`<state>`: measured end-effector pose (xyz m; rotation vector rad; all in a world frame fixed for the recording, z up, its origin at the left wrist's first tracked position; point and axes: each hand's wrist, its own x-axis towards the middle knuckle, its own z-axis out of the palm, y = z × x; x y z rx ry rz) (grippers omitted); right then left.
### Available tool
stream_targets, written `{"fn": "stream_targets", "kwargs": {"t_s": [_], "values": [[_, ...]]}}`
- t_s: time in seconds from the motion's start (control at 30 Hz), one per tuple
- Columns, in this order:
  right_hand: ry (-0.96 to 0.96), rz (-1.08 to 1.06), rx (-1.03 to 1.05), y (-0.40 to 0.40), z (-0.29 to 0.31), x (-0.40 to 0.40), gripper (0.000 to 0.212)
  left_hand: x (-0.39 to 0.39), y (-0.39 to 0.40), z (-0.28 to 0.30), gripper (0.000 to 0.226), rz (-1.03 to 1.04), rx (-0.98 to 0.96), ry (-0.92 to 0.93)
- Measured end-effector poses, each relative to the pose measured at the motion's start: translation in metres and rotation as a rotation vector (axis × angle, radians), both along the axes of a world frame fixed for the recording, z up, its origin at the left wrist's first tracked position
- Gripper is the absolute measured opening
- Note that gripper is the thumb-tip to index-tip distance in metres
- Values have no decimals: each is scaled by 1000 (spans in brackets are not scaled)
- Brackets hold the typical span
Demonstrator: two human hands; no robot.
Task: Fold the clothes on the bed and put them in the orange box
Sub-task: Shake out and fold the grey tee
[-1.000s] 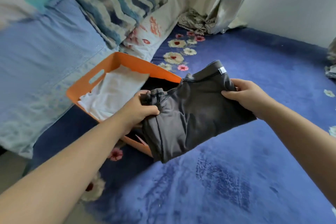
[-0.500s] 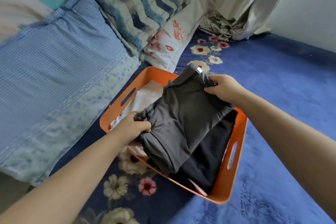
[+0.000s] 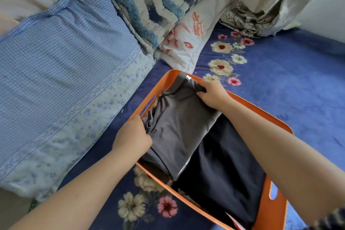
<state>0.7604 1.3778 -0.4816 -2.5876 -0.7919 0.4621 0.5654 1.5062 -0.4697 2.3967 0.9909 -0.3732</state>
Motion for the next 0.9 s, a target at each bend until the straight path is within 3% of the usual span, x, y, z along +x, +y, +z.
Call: {"fn": "stream_targets", "kwargs": {"t_s": [0.2,0.27,0.33,0.4,0.43,0.5,0.57,0.7,0.8,0.9], "values": [[-49,-10,101,0,-16,0,16,-5,-3,0,25,-78,215,60],[-73,10,-9,0,-20,-2,19,-3,-7,-1,32,-182,322,184],[-222,71,-183,1,-22,-10,28,-2,-12,0,41,-275,457,262],[-491,166,-182,-1,-22,-17,34,0,-19,1,45,-320,617,98],[-621,221,-101,-2,-23,-19,34,1,-24,0,35,-342,677,-60],[-765,340,77,-4,-27,-19,32,1,-37,-4,22,-414,651,-299],[-715,462,90,-7,-28,-16,35,0,-54,-15,37,-454,482,-288],[-444,635,-183,-3,-24,-14,57,9,-68,-31,86,-411,289,107],[-289,622,-323,4,-37,-11,52,13,-63,-42,87,-349,215,249],[-196,588,-284,6,-50,-8,68,14,-63,-49,94,-310,150,294]]}}
